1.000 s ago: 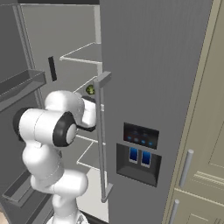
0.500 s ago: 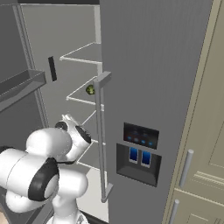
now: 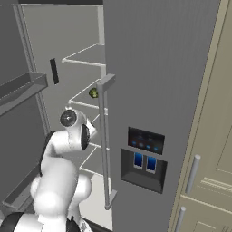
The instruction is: Retrieve the bottle and the shaker from the cabinet and place them next to the mixing bowl on the counter. Then add garlic from the fridge to the mixing bowl.
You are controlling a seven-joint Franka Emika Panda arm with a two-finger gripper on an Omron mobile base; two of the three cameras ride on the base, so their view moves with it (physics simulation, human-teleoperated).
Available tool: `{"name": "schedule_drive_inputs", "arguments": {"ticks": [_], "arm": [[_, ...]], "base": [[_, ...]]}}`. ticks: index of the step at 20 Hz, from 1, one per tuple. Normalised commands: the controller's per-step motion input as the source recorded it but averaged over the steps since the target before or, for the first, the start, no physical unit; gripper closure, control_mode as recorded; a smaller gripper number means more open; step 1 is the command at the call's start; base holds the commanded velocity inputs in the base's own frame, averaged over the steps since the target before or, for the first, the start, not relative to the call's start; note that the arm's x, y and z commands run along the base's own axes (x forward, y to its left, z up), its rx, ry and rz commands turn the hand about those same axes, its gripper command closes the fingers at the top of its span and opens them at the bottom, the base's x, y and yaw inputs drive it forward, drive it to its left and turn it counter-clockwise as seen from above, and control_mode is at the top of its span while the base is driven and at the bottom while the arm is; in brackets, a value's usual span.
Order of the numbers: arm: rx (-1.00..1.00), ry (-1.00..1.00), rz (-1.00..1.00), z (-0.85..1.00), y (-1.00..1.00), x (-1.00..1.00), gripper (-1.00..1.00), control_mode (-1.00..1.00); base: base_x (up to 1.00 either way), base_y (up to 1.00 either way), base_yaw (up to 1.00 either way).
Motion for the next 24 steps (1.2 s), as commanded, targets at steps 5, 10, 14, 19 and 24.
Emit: {"name": "schedule_drive_inputs", "arguments": {"ticks": [5, 10, 14, 19, 24], "arm": [[0.00, 0.22, 0.00, 0.45, 0.10, -0.61, 1.00, -1.00], [0.00, 0.01, -0.08, -0.03, 0.00, -0.44, 1.00, -1.00], [0.00, -0.02, -0.06, 0.00, -0.01, -0.42, 1.00, -1.00], [0.00, 0.00, -0.06, 0.00, 0.00, -0.20, 1.00, -1.00], [0.00, 0.00, -0.01, 0.00, 0.00, -0.04, 1.00, 1.00]], "base": [[0.00, 0.00, 0.00], [0.00, 0.00, 0.00], [0.00, 0.00, 0.00], [0.00, 0.00, 0.00], [-0.41, -0.21, -0.02]]}}
